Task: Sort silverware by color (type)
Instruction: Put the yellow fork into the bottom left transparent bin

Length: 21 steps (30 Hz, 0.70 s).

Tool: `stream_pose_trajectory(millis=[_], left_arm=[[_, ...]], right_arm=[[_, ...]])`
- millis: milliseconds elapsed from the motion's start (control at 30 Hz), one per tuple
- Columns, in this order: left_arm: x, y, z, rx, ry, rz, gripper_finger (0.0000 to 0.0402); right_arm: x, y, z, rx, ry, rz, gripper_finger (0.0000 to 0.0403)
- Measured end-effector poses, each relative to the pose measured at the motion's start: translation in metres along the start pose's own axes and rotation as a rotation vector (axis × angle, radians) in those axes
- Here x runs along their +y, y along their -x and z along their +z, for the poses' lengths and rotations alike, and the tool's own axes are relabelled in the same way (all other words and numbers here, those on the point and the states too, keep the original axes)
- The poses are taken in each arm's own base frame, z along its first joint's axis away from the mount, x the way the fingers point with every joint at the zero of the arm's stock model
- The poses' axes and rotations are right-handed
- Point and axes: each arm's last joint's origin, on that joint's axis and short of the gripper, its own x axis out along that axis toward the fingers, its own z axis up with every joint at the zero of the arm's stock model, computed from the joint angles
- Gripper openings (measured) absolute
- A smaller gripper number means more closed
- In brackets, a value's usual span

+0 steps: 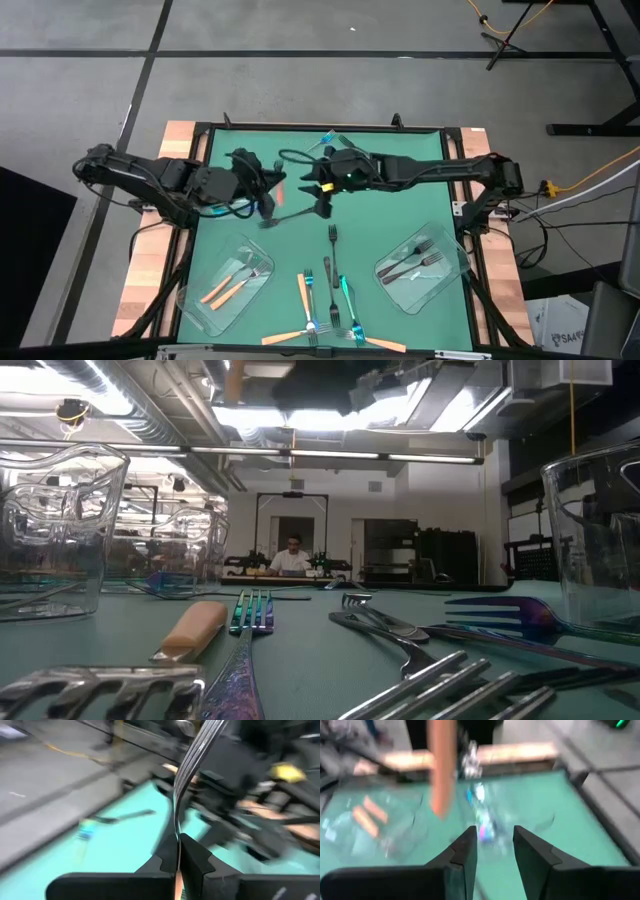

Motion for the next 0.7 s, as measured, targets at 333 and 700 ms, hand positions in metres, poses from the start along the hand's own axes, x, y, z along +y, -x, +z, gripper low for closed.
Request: stream_pose_trajectory(millis=[333,700], left_arm=[[0.0,0.013,-0.033,0.54,0.201,-0.214,0.0003],[-0.039,0.038,-0.087,0.854,0.155,-0.167,0.0003]], right_arm=[[-0.001,0.023,-0.031,0.382,0.051,0.034,0.0113],[-0.001,0.023,-0.039,0.459,0.07,0.036,0.0113]])
